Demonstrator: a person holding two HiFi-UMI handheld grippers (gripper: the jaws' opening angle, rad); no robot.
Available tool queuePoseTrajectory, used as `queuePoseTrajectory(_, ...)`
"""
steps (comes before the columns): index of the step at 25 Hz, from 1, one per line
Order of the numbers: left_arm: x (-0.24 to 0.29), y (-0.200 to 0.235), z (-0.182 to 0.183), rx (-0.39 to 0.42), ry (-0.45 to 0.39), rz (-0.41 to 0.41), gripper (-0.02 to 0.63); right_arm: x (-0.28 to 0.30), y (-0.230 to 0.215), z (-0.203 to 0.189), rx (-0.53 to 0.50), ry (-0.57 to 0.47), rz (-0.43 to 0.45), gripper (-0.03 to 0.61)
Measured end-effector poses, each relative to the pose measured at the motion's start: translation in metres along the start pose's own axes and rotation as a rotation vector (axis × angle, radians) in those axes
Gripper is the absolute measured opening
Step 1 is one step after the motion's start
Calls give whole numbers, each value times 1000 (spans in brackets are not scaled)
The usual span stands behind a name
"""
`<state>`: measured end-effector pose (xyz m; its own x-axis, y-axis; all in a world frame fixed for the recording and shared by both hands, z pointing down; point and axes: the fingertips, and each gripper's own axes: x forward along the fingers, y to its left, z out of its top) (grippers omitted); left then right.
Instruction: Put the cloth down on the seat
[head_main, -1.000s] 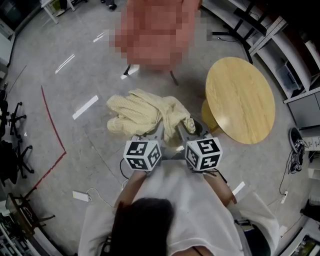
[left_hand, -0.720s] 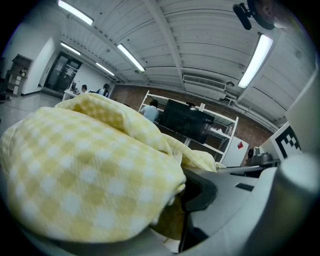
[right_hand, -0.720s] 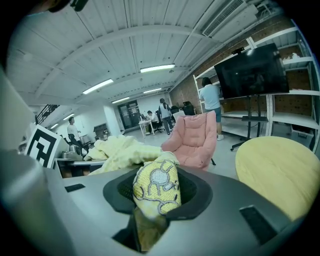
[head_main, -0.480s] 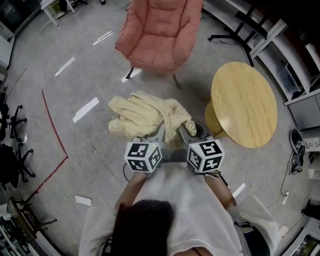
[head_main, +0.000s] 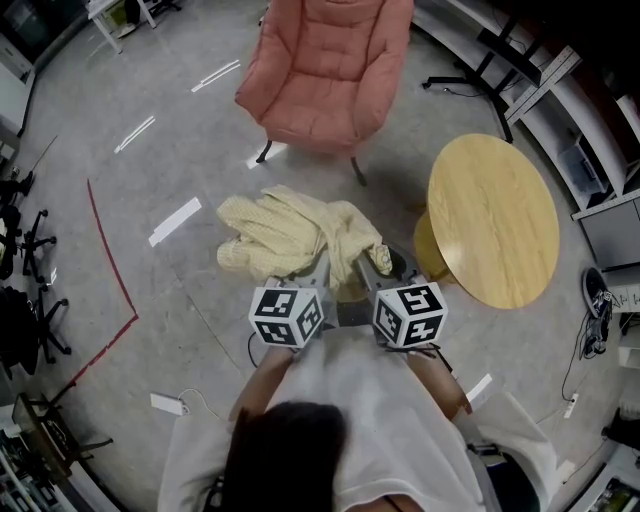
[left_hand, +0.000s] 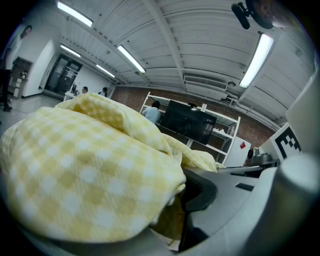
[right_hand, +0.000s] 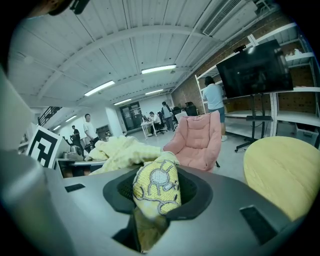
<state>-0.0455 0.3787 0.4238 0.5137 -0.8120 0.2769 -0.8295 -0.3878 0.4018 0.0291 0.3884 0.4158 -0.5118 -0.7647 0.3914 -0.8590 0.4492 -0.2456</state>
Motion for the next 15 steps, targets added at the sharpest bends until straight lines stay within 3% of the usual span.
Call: queuePoseTrajectory(15,81,27,38,-2,7,108,152,71,-57,42,50,20,112,138)
